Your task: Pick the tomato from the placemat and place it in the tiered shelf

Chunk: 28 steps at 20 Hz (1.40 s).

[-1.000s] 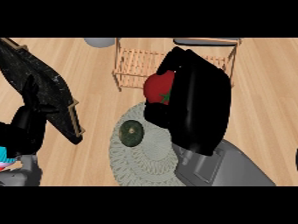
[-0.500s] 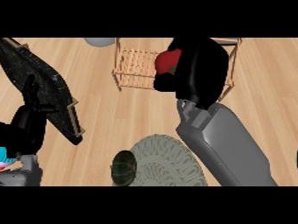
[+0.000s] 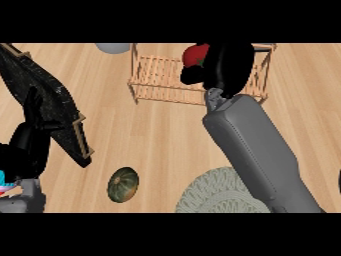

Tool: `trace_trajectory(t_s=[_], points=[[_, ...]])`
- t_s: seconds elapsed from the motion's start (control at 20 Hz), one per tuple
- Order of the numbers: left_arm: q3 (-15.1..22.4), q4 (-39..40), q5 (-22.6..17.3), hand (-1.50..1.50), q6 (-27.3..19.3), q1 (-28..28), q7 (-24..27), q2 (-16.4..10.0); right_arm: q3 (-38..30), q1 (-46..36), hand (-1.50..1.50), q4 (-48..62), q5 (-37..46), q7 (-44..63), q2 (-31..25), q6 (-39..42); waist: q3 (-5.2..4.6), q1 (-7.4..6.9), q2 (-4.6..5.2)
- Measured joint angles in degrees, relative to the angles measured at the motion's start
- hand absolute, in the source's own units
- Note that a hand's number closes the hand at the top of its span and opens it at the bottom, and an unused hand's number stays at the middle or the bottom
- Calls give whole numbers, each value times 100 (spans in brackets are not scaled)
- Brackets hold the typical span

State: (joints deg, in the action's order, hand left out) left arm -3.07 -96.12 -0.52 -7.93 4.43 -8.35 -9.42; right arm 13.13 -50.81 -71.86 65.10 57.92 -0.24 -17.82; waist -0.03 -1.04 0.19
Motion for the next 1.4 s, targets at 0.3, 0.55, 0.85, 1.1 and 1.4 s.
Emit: trace_trajectory(t_s=[0.3,0.55,0.85,1.1,1.4], points=[[-36,24,-2,0,16,99,-81,-16,-351,-157,-150,655,-531,-182,5,-896,2,-27,11],[-7,-119,29,0,30,-45,-88,35,-550,-386,-150,1338,-1084,-571,10,-1371,3,-17,7],[-71,67,57,0,49,71,-14,44,-889,-666,-150,1550,-1601,-1236,-23,-1610,2,25,0],[1,-16,137,0,-4,-78,25,145,-971,-620,-150,1089,-1744,-1390,-29,-1928,1,61,-21],[-97,-39,121,0,22,-153,5,92,-1137,-249,-150,-40,-1290,-719,-199,-1785,-1,163,-58]])
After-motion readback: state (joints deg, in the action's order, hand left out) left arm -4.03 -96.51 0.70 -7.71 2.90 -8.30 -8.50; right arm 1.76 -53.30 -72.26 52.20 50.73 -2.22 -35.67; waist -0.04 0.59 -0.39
